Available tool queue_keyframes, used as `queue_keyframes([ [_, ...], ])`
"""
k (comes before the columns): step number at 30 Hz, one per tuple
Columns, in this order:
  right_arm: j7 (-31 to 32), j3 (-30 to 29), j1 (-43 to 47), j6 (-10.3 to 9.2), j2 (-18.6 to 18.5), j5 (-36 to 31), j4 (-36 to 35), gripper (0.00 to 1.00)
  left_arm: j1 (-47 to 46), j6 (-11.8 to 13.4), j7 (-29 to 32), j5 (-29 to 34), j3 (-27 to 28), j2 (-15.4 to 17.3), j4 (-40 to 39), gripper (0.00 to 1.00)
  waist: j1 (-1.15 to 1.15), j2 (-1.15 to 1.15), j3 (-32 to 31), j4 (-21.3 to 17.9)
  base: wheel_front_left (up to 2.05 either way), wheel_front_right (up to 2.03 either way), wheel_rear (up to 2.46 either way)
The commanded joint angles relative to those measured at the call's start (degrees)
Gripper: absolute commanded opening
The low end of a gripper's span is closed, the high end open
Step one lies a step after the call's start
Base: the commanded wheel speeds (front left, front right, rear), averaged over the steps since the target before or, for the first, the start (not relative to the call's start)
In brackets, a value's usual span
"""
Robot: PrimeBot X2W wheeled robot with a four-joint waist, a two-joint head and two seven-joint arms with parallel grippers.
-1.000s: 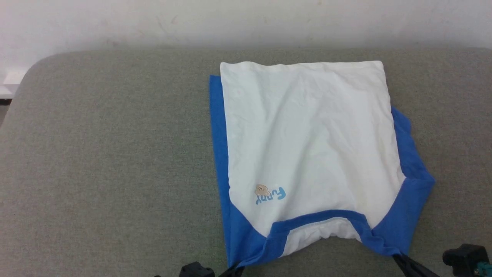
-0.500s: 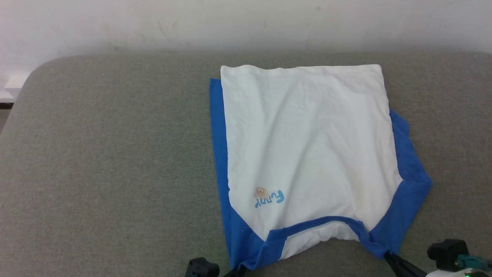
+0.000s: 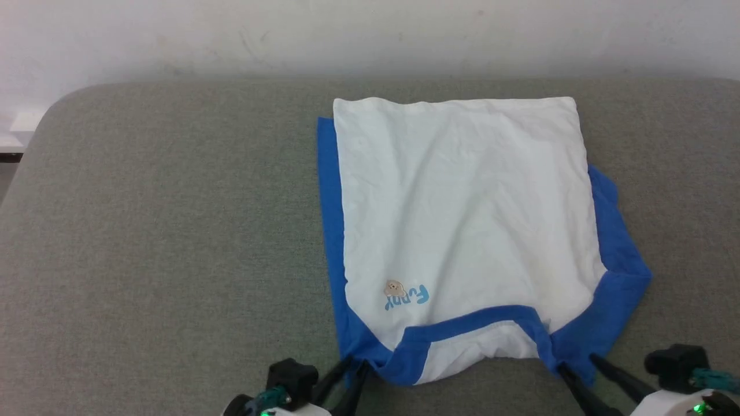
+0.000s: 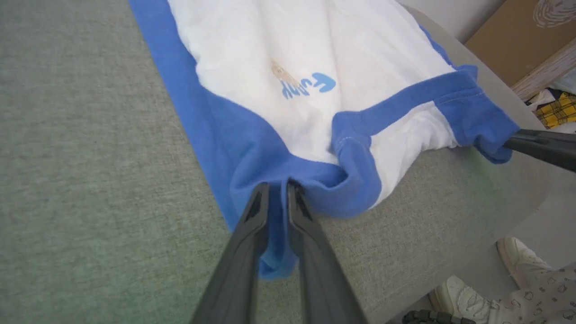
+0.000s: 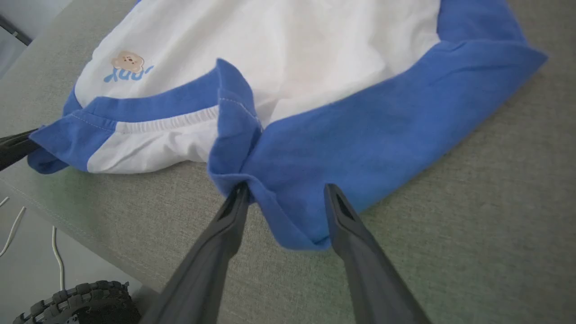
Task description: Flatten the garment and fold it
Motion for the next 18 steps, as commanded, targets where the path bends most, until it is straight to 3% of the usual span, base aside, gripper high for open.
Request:
queue_keyframes([
  [1,-0.3,-1.1,0.9,-0.05,-0.5,1.0,-2.0,1.00,0.9,1.0,-0.8,0.2,1.0,1.0,-1.9,1.00,0.00,0.00,0.0,0.3,0.00,0.00,0.00],
  [9,-0.2,-12.4,8.1,-0.05,-2.5,4.4,-17.6,1.00,7.6,6.5,-2.6,0.0,10.2,6.3,-22.6,1.00,0.00,0.00,-0.2,1.5,0.00,0.00,0.00],
  [11,-1.4,-17.1,9.2,-0.05,-0.5,3.1,-20.5,1.00,8.1,9.3,-2.7,4.1,14.7,6.6,-27.5,1.00,0.00,0.00,-0.4,1.9,0.00,0.00,0.00],
  [13,-3.1,-21.6,9.5,-0.05,2.6,0.4,-23.1,1.00,9.1,11.6,-2.7,9.3,19.9,5.0,-32.1,1.00,0.00,0.00,-0.8,2.1,0.00,0.00,0.00],
  [18,-6.5,-27.6,8.9,-0.05,11.6,-8.9,-27.1,1.00,13.6,13.1,-2.7,20.4,27.6,-0.6,-37.4,1.00,0.00,0.00,-1.9,2.1,0.00,0.00,0.00],
])
